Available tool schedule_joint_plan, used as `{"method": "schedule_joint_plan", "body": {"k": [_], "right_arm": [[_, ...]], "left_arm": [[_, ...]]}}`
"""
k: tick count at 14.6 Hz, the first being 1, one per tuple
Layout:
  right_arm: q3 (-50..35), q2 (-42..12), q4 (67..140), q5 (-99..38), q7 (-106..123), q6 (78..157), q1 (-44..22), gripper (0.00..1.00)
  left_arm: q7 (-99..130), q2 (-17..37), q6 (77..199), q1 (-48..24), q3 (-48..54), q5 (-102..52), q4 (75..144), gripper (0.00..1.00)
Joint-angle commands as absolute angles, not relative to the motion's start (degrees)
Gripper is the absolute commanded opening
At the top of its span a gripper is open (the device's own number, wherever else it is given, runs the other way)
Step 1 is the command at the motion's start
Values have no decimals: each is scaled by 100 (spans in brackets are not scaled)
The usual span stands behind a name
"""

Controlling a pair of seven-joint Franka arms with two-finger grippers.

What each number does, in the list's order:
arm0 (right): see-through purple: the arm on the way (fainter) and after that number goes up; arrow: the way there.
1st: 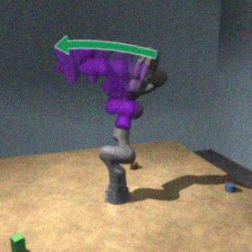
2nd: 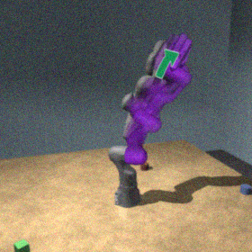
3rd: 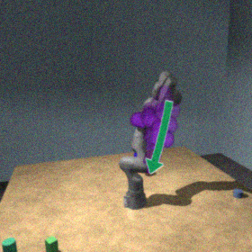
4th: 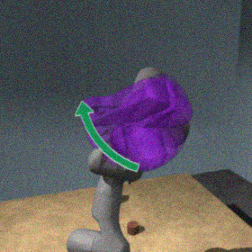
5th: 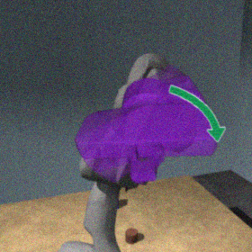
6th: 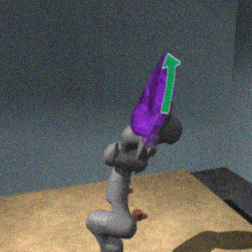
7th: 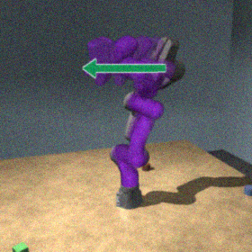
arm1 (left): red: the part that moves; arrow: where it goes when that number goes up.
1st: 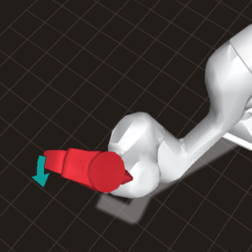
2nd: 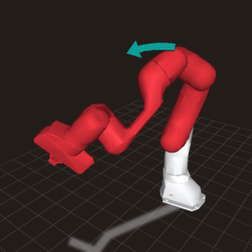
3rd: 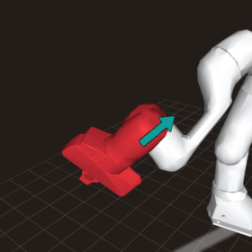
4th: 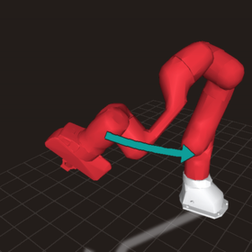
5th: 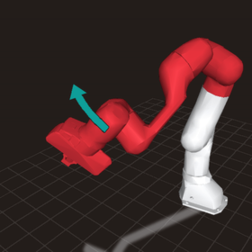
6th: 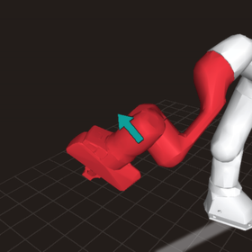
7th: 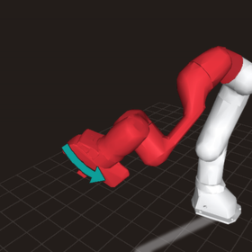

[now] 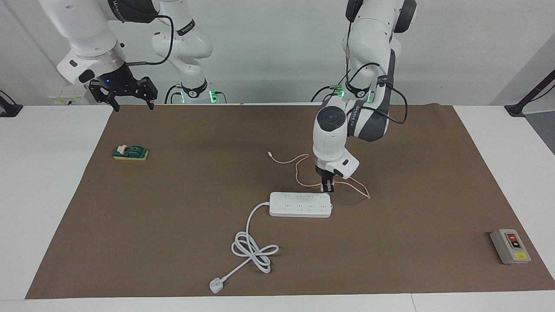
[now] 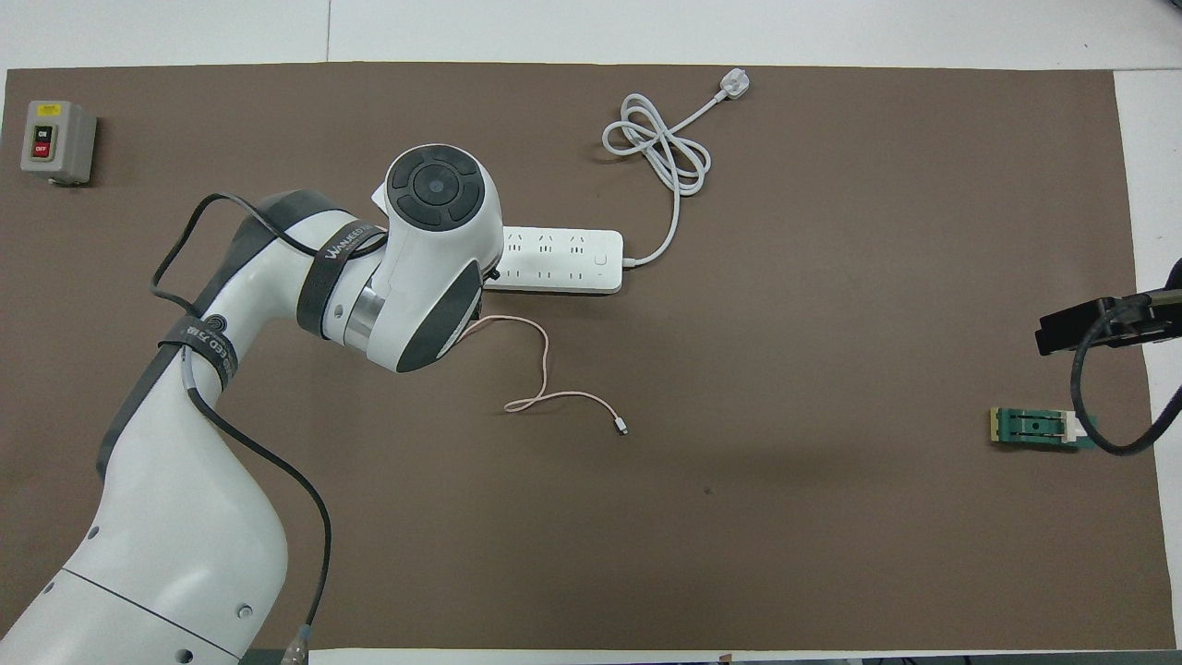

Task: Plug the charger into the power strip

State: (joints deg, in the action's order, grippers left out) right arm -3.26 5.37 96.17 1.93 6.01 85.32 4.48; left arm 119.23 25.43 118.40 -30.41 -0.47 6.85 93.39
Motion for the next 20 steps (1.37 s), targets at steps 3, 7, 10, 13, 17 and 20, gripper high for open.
{"method": "schedule_joint_plan", "body": {"k": [3,7,10,13,17,20], "right_arm": [[-387,624,9677,123,633,8508,527,100],[-387,624,9677,-96,642,8490,580,100],[-360,624,9677,-97,659,8490,598,100],[-360,624,9677,-79,694,8490,589,100],[-352,624,9686,35,764,8525,589,100],[-352,624,9686,123,826,8525,589,100]], "left_arm": [[12023,2812,11883,-3024,-53,730,9044,0],[12023,2848,11997,-3023,-44,747,9097,0],[12015,2848,12032,-3023,-44,747,9114,0],[12015,2856,12137,-3032,-44,747,9201,0],[12015,2865,12269,-3050,-35,738,9272,0],[12015,2874,12322,-3050,-35,738,9342,0]]}}
